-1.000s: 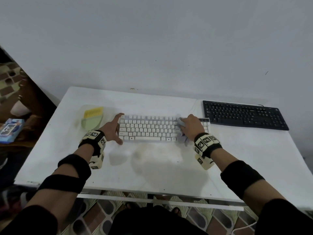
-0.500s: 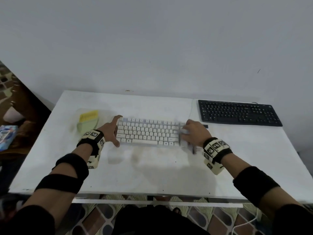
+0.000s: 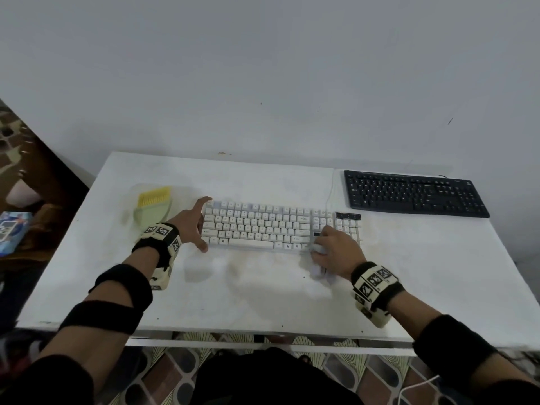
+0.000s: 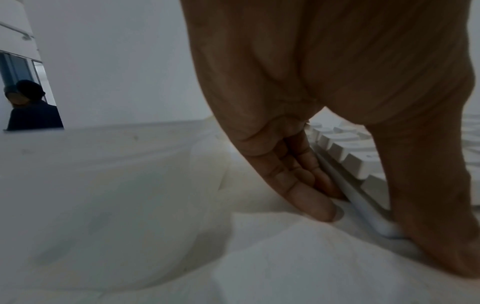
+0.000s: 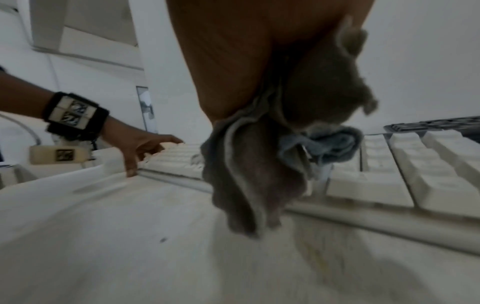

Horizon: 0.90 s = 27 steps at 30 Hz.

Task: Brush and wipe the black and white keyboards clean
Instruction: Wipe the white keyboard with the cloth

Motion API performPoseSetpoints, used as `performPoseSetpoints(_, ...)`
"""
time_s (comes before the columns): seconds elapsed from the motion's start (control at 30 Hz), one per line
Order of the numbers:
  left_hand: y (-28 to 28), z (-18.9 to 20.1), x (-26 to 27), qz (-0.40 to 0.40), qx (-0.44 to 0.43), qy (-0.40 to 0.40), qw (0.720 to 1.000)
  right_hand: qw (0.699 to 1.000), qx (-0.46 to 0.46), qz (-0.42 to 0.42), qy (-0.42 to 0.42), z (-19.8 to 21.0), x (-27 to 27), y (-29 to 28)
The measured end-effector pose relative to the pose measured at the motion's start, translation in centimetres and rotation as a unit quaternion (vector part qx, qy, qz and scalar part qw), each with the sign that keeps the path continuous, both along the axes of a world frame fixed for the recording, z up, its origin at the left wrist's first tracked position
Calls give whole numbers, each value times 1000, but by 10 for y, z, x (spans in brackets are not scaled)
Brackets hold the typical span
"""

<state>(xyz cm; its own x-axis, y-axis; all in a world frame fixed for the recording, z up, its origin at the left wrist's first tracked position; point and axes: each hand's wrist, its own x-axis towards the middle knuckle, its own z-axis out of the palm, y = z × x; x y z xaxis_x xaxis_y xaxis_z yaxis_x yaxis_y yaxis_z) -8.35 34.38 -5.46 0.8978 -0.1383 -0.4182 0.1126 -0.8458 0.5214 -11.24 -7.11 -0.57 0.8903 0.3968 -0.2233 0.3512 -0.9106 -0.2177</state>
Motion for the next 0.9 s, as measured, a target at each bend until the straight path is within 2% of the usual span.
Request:
performPoseSetpoints(0.1, -1, 2, 1, -4, 0, 5, 1000, 998, 33, 10, -55, 8, 21, 3)
performPoseSetpoints(0.2, -1, 2, 0, -4, -2, 4, 1000, 990, 84, -37, -104, 11, 32, 7)
performPoseSetpoints(0.33, -1, 1, 2, -7, 5, 9, 1000, 997, 22, 7, -67, -5, 20, 9)
performPoseSetpoints(0.47, 1, 0, 2, -6, 3, 7, 1000, 999, 30, 19, -26, -5, 1, -1)
performPoseSetpoints(0.53, 1, 0, 2, -6, 1, 7, 1000, 999, 47, -9, -20, 4, 9, -6)
performPoseSetpoints(0.67, 1, 1, 1, -8, 2, 10, 1000, 981, 124, -115, -100, 11, 43, -5)
performPoseSetpoints(0.73, 2, 1, -1, -12, 7, 6, 1000, 993, 55, -87, -64, 5, 54, -3)
performPoseSetpoints(0.8, 3, 1, -3, -14, 2, 3, 1000, 998, -54, -11, -36, -3, 51, -3)
performPoseSetpoints(0.87, 3, 1, -3, -13, 0, 2, 1000, 985, -147, 88, -35, -13, 43, -7)
performPoseSetpoints(0.9, 3, 1, -3, -12, -2, 2, 1000, 979, -170, 109, -13, -13, 36, -9)
